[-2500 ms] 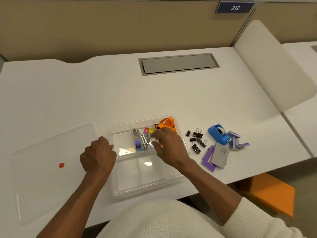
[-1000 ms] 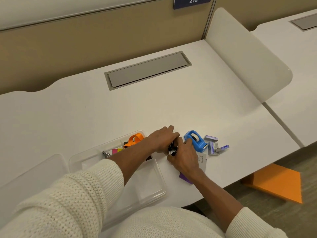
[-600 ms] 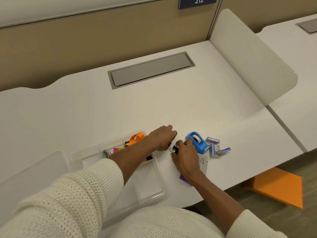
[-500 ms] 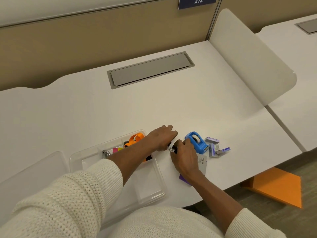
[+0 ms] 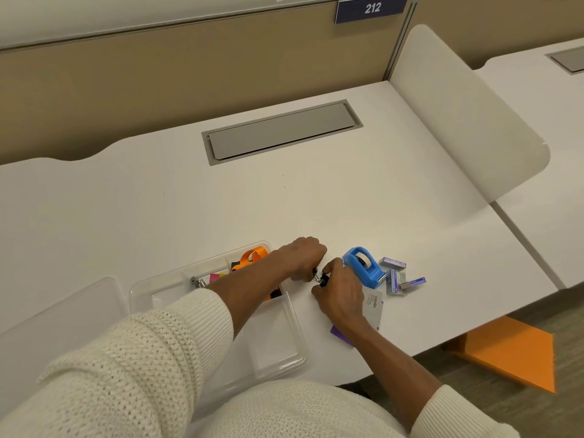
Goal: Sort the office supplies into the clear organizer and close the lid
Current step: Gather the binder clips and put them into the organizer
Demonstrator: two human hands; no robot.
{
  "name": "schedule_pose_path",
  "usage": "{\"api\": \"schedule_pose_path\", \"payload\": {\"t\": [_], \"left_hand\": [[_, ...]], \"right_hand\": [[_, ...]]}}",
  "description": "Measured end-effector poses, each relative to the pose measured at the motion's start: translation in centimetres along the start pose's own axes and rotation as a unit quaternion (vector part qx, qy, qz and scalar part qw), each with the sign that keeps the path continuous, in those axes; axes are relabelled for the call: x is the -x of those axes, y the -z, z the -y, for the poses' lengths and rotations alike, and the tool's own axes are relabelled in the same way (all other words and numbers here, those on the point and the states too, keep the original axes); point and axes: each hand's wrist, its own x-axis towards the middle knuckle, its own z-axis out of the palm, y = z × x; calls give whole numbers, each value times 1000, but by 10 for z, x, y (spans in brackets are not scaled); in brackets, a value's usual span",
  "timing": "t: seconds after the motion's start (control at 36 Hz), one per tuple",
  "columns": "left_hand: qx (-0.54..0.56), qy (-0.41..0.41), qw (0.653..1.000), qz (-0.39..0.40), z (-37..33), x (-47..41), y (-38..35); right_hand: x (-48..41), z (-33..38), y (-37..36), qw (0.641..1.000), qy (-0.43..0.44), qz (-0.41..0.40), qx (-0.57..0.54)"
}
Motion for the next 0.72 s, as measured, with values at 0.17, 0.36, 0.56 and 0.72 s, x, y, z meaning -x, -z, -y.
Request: {"api": "schedule_pose_path", "payload": {"t": [0.17,0.36,0.56,0.72], "left_hand": [[-6,7,1000,8,-1,3,0],[58,30,998,18,-1,10,11],[174,50,983,11,7,11,17],[268,31,963,-21,9,17,28]], "right_hand": [[1,-2,5,998,-8,-12,-62],[-7,-6,37,987,-47,-26,-151],[-9,-4,89,942,-90,-18,-323],[-8,1,106,923,-116,12,-367]]}}
